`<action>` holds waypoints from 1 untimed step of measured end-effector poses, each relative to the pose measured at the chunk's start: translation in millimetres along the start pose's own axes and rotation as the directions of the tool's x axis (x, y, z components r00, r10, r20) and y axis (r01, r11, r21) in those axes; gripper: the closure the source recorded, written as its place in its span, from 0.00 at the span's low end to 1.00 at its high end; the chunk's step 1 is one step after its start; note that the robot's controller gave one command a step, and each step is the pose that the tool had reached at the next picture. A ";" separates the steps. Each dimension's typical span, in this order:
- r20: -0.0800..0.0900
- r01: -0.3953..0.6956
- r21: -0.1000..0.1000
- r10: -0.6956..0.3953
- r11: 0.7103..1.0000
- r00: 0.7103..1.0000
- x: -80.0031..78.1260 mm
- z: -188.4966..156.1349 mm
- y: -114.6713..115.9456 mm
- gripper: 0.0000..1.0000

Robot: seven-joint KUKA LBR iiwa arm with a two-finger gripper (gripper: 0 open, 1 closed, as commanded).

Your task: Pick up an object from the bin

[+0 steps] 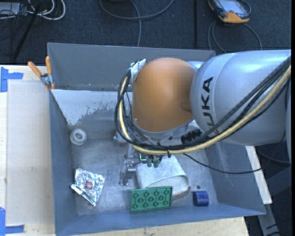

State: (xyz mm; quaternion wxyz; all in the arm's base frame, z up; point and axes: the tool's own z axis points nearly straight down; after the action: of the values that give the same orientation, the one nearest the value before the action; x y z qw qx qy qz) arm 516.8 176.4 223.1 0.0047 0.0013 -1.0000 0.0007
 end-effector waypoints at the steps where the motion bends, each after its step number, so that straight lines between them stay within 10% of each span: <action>1: 0.017 0.088 -0.002 -0.088 0.996 0.996 30.5 151.1 -14.0 0.00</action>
Offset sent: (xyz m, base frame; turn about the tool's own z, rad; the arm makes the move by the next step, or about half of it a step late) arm -0.0337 -0.0142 -0.1494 -0.0912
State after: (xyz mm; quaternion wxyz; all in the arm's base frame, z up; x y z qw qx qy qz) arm 484.9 162.1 72.3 -0.0035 0.0454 -0.9990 -0.0011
